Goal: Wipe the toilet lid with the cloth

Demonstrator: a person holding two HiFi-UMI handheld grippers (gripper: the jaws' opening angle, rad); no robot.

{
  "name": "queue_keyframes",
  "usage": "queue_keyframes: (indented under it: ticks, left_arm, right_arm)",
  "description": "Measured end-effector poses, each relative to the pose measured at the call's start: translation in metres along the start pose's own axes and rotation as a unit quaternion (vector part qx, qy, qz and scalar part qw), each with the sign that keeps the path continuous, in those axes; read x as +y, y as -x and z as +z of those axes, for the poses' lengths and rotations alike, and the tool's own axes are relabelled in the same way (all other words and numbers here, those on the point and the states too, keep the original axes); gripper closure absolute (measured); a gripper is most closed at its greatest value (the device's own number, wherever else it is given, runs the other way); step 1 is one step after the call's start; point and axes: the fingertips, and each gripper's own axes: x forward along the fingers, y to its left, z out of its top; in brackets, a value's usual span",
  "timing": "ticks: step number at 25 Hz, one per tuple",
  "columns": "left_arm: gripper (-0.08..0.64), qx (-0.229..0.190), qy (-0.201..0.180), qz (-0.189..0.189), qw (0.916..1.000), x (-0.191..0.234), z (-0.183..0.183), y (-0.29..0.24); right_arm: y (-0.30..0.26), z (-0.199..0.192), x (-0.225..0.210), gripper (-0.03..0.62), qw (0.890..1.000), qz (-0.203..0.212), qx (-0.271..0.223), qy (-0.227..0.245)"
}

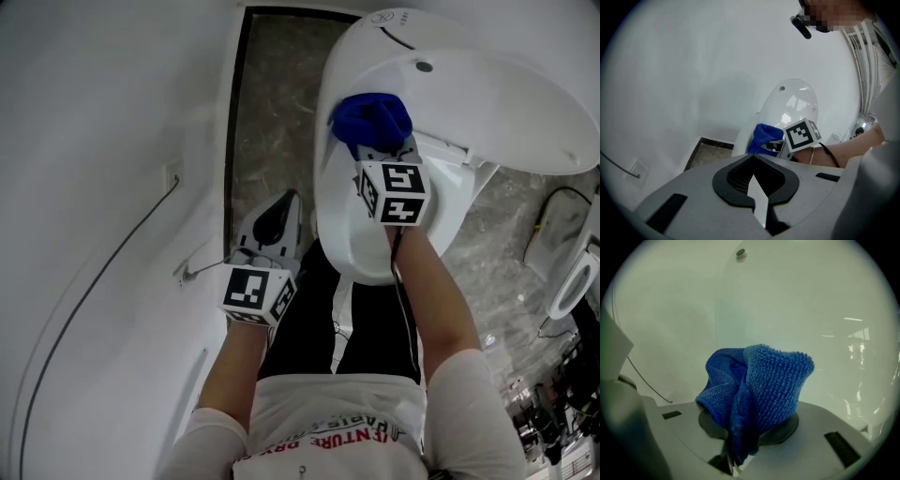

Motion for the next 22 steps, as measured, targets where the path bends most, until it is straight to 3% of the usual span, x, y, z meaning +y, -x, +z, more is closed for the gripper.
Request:
queue_keyframes:
  ticks: [8, 22]
  left_arm:
    - [0.554, 0.012, -0.011, -0.009, 0.9998, -0.010, -0.001, -0.009]
    - [0.554, 0.027, -0.024, -0.043, 0.9984, -0.068, -0.008, -0.056]
  right_arm:
    - [0.003, -0.002, -0.022, 0.498, 1.000, 0.005, 0.001, 0.007]
    - [0.044, -0.026, -0.107, 0.497, 0.998, -0.050, 0.002, -0.028]
